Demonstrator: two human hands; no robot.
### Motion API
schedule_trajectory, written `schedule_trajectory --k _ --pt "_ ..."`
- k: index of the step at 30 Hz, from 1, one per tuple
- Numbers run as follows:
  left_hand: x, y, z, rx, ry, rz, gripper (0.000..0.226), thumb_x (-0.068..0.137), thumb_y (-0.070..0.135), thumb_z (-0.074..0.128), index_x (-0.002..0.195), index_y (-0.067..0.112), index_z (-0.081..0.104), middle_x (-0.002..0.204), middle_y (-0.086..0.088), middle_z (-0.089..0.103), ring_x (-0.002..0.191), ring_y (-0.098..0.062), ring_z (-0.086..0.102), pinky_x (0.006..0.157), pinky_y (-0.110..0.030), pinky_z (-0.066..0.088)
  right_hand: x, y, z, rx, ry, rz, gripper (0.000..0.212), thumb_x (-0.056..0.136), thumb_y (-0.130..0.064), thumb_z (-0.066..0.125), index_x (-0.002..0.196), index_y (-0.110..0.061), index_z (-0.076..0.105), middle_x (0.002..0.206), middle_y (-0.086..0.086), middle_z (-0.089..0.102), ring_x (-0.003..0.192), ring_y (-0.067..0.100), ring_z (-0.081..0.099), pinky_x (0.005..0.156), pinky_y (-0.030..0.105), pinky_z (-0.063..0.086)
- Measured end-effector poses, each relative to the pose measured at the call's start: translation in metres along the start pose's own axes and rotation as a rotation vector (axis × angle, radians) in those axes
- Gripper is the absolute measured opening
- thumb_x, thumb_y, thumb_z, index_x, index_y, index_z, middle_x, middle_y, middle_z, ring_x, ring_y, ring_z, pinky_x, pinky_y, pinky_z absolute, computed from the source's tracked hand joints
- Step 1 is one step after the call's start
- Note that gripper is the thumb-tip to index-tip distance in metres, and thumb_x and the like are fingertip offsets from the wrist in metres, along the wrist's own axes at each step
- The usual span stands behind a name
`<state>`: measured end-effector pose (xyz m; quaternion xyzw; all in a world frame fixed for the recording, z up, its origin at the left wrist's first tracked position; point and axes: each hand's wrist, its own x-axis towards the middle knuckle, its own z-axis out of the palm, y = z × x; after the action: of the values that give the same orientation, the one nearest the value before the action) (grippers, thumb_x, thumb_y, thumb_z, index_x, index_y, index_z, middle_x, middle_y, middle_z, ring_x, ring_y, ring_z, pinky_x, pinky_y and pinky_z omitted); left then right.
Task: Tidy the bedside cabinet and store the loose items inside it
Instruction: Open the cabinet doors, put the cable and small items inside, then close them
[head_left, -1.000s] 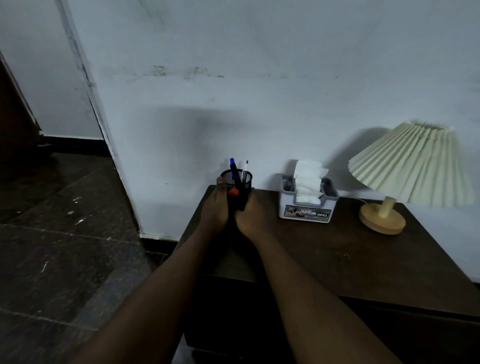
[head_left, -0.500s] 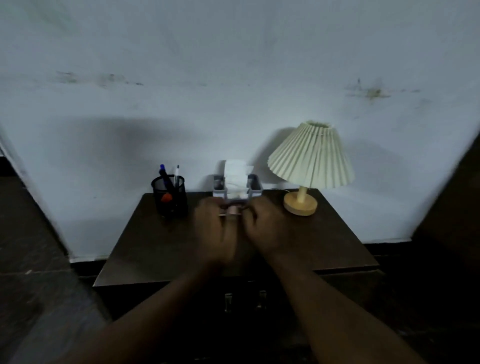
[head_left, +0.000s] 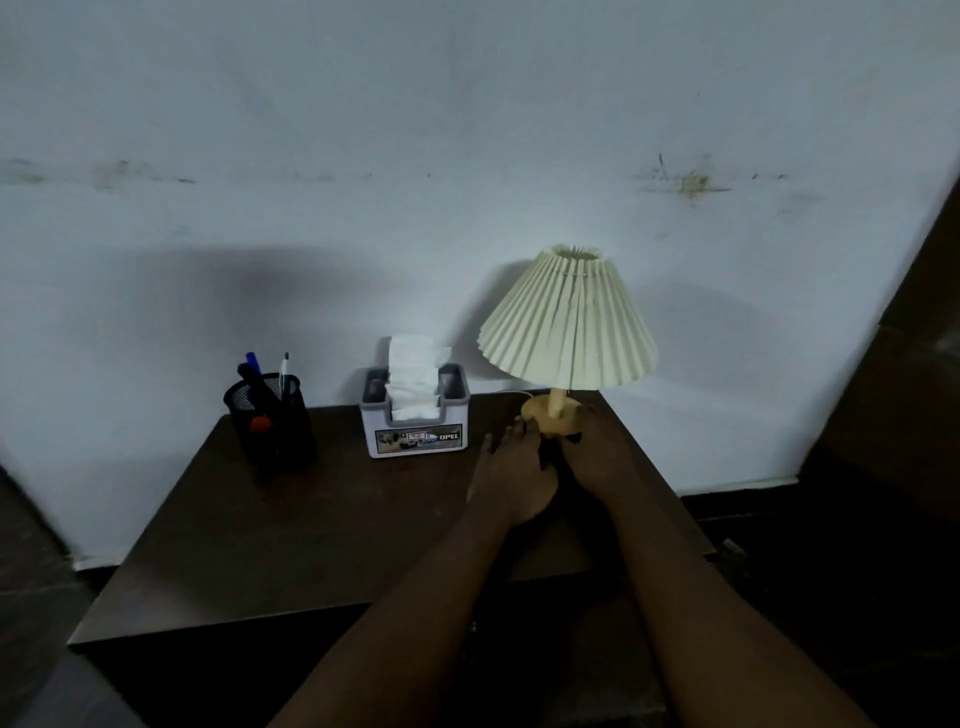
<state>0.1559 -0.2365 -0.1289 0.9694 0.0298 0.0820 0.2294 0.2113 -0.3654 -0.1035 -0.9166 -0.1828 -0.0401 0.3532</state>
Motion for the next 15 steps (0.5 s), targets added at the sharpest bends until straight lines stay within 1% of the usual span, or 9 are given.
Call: schedule_trajectory --k 1,3,6,9,11,12,13,15 --pt "0.003 -0.004 0.005 0.017 0.003 0.009 0.071 0.101 0.035 0.039 0.164 0.011 0.015 0.171 -0.010 0.017 0.158 -0.021 0.014 0.127 -0.048 0.006 0.001 0.002 -0.003 -0.009 -0.015 -0.013 0.038 0.097 -0.018 0.061 0.133 -0.007 0.060 0.136 0.016 0.056 0.124 0.033 0.055 0.103 0.038 0.045" --pt "0.002 -0.003 0.004 0.048 -0.003 0.003 0.071 0.102 0.038 0.036 0.164 0.011 0.014 0.171 -0.010 0.016 0.158 -0.021 0.013 0.127 -0.048 0.006 0.004 0.004 -0.007 -0.010 -0.021 -0.011 0.039 0.096 -0.021 0.063 0.133 -0.009 0.061 0.139 0.016 0.053 0.126 0.033 0.054 0.104 0.039 0.046" --pt "0.004 -0.002 0.007 0.091 0.008 0.000 0.073 0.100 0.041 0.033 0.164 0.011 0.013 0.171 -0.011 0.014 0.159 -0.021 0.012 0.127 -0.048 0.007 0.008 0.006 -0.004 -0.034 -0.041 0.010 0.040 0.097 -0.024 0.062 0.134 -0.009 0.061 0.139 0.017 0.054 0.126 0.033 0.054 0.103 0.039 0.044" --pt "0.003 -0.001 0.007 0.090 0.002 0.000 0.071 0.102 0.040 0.034 0.164 0.011 0.013 0.171 -0.011 0.013 0.159 -0.021 0.012 0.127 -0.048 0.006 0.007 0.006 -0.002 -0.050 -0.042 0.026 0.040 0.100 -0.023 0.058 0.135 -0.005 0.059 0.137 0.017 0.057 0.125 0.034 0.055 0.103 0.039 0.044" --pt "0.002 0.001 0.004 0.087 0.010 0.001 0.069 0.104 0.037 0.034 0.164 0.011 0.013 0.172 -0.011 0.012 0.158 -0.022 0.013 0.127 -0.046 0.007 0.007 0.005 -0.002 -0.016 -0.033 0.033 0.042 0.099 -0.025 0.060 0.136 -0.004 0.058 0.136 0.018 0.058 0.124 0.035 0.056 0.102 0.039 0.044" --pt "-0.002 0.002 0.002 0.093 0.011 0.003 0.067 0.105 0.036 0.034 0.164 0.012 0.013 0.172 -0.011 0.012 0.158 -0.023 0.013 0.127 -0.046 0.007 0.005 0.006 0.000 0.000 -0.038 0.040 0.047 0.098 -0.028 0.062 0.138 -0.004 0.056 0.136 0.018 0.058 0.124 0.035 0.056 0.102 0.039 0.044" --pt "-0.005 0.003 0.001 0.097 0.004 0.008 0.066 0.105 0.035 0.033 0.164 0.012 0.014 0.172 -0.011 0.012 0.158 -0.024 0.014 0.127 -0.045 0.007 0.003 0.006 0.000 0.024 -0.043 0.069 0.057 0.094 -0.035 0.065 0.141 -0.004 0.052 0.138 0.018 0.056 0.127 0.035 0.055 0.104 0.040 0.044" --pt "-0.021 0.001 -0.003 0.125 -0.036 0.012 0.065 0.107 0.036 0.031 0.164 0.012 0.013 0.172 -0.012 0.010 0.159 -0.026 0.011 0.128 -0.044 0.007 -0.004 0.006 0.007 0.059 -0.036 0.112 0.087 0.086 -0.050 0.069 0.150 0.000 0.039 0.151 0.022 0.045 0.140 0.038 0.044 0.115 0.043 0.038"
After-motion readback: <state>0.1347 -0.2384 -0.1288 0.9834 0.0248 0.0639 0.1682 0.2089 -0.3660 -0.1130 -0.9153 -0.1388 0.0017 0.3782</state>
